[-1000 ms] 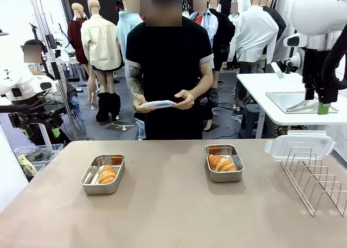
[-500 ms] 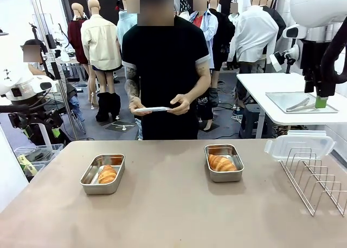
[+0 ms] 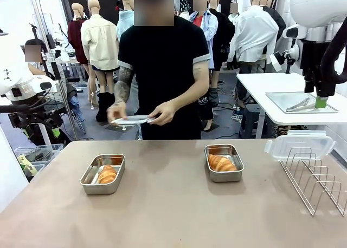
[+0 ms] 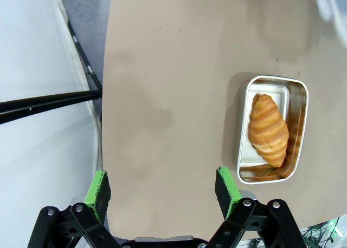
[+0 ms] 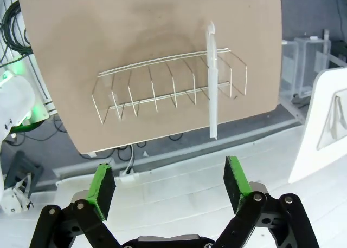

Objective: Place the bread in airtight containers.
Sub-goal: Pick up one Airtight Container lid and hand it to the human.

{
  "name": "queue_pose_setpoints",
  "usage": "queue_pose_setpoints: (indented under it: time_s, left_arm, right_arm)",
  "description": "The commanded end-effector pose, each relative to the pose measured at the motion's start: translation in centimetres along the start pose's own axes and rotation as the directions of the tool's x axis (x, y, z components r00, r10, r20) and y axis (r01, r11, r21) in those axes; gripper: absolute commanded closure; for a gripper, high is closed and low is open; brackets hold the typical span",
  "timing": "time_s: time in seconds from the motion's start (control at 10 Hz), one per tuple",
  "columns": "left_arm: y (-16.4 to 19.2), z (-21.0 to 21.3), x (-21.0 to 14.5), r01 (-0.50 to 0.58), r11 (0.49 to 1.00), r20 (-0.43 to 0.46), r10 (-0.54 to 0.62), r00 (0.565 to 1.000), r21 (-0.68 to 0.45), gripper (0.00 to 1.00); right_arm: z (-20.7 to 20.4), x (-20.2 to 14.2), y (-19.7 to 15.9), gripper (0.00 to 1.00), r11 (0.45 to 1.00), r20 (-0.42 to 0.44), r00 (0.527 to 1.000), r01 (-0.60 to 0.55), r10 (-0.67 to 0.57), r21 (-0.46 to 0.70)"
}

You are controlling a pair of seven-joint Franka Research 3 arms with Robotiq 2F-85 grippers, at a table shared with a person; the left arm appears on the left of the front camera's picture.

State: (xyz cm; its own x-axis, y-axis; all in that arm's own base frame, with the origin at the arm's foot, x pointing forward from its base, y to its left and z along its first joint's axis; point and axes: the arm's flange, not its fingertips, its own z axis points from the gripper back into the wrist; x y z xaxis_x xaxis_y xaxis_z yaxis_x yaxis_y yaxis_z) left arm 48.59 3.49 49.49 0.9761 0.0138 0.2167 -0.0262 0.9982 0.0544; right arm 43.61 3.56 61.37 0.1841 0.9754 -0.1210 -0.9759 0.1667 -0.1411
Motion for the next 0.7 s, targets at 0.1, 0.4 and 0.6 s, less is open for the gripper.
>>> queue_pose_setpoints:
  time_s: [0.1, 0.4, 0.6]
  left_arm:
    - [0.03, 0.14, -0.15, 0.005, 1.000, 0.002, -0.005, 1.000, -0.001, 0.00]
    - [0.03, 0.14, -0.15, 0.005, 1.000, 0.002, -0.005, 1.000, -0.001, 0.00]
    - [0.03, 0.14, -0.15, 0.005, 1.000, 0.002, -0.005, 1.000, -0.001, 0.00]
  right_arm:
    - [-0.02, -0.04, 0.01, 0.00, 1.000, 0.001, 1.000, 0.001, -0.001, 0.001]
    - [-0.02, -0.04, 0.01, 0.00, 1.000, 0.001, 1.000, 0.001, -0.001, 0.001]
    - [-0.02, -0.04, 0.01, 0.00, 1.000, 0.001, 1.000, 0.001, -0.001, 0.001]
